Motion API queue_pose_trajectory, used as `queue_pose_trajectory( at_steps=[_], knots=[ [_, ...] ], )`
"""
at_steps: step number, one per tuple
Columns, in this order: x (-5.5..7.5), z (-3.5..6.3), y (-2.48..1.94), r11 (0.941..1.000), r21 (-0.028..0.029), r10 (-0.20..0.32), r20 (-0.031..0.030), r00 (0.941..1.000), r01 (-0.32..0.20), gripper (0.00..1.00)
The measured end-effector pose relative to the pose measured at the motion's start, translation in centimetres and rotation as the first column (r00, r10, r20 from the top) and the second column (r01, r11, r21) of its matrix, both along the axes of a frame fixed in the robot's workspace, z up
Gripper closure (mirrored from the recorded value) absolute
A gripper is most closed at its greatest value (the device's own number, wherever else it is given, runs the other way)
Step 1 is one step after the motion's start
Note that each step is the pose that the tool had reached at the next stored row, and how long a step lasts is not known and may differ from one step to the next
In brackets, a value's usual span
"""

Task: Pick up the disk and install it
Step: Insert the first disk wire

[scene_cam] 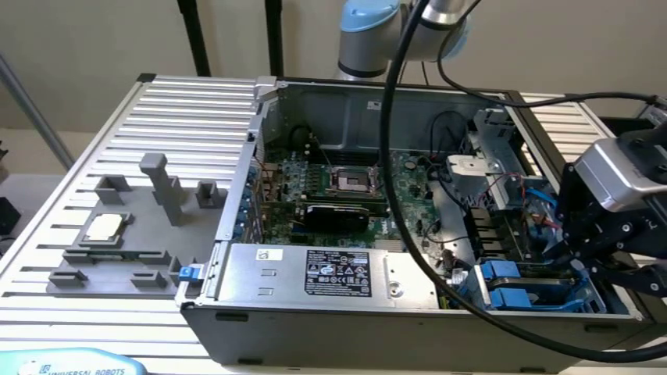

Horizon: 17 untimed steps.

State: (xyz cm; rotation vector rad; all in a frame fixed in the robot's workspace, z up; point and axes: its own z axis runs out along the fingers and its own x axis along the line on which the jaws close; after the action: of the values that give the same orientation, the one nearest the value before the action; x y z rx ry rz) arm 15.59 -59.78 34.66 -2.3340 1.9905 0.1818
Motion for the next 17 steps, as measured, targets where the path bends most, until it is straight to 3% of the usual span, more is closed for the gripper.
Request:
queue_pose_trajectory(
  at_steps=[3,6,11,17],
  knots=[
    [-0.09,-0.05,0.0,0.9999,-0.0092,-0.007,-0.0089,0.9999,0.007,0.84],
    [-0.15,-0.07,-0.01,0.9998,-0.0134,-0.016,-0.0196,0.9997,0.016,0.84],
    [-0.2,-0.09,0.01,0.9992,-0.0151,-0.039,-0.0335,0.9987,0.038,0.84],
    [-0.21,-0.1,0.0,0.9971,-0.018,-0.074,-0.0427,0.9963,0.073,0.84]
  ],
)
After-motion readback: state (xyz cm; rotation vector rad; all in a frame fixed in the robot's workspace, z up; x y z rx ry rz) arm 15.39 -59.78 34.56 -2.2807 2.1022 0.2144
